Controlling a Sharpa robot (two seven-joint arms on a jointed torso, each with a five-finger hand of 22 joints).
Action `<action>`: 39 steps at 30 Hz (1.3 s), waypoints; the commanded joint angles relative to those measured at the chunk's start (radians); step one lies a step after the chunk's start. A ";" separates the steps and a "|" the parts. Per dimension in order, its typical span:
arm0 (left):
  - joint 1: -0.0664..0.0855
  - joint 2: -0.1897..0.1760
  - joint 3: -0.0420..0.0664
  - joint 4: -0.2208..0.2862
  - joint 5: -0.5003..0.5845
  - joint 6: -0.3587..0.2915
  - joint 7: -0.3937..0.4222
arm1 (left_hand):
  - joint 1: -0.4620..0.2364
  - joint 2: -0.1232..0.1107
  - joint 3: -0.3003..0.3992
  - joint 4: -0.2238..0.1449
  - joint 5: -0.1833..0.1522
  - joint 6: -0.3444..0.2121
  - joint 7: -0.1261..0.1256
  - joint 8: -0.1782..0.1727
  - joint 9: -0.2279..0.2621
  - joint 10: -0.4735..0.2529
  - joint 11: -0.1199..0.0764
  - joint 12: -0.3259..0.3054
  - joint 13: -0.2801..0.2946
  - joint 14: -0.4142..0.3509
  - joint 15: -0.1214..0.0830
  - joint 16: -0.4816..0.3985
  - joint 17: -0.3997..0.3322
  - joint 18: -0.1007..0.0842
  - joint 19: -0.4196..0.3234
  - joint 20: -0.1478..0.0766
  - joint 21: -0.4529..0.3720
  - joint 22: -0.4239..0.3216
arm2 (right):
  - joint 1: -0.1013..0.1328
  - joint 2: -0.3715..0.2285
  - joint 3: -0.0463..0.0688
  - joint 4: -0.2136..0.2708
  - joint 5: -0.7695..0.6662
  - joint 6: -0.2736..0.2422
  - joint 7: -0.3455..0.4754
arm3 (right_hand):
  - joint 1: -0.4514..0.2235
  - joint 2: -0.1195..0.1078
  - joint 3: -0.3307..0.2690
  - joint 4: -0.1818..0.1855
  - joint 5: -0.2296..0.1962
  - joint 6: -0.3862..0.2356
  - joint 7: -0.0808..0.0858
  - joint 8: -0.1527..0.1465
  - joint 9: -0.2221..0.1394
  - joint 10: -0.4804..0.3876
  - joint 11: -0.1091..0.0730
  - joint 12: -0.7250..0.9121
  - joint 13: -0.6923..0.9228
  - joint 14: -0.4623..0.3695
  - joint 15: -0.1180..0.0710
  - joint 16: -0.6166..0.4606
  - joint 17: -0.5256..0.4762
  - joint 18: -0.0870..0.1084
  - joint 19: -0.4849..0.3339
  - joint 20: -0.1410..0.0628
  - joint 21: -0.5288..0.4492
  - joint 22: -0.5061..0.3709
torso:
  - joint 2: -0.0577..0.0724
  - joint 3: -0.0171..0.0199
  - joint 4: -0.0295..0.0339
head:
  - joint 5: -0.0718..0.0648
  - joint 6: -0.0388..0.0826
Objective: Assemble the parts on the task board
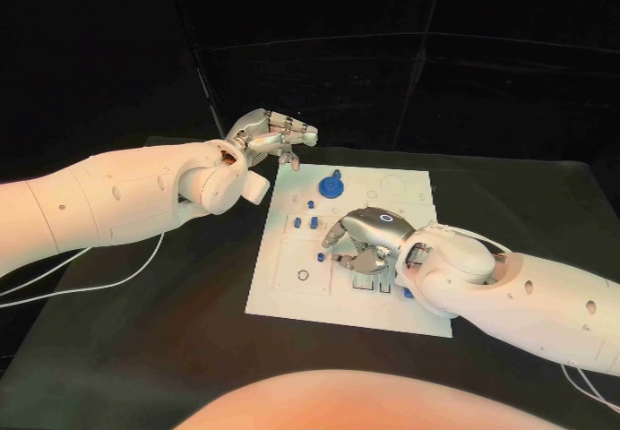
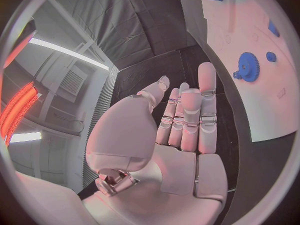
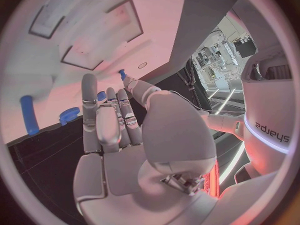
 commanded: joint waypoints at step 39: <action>0.001 0.010 0.000 -0.009 0.003 0.023 0.003 | 0.003 0.006 -0.005 0.005 -0.003 -0.005 0.001 0.007 -0.001 -0.008 -0.001 0.005 0.001 -0.004 0.001 -0.004 -0.001 0.019 -0.003 0.000 -0.005 -0.003 | 0.102 -0.150 0.004 -0.019 0.036 0.117 -0.055 | 0.052 0.037 -0.239 0.027 0.003 -0.050 -0.012 -0.043 0.004 -0.053 -0.012 0.135 0.005 -0.004 -0.002 -0.005 -0.044 0.016 0.007 0.000 -0.032 -0.027 | -0.003 -0.0016 -0.0037 | -0.048 0.038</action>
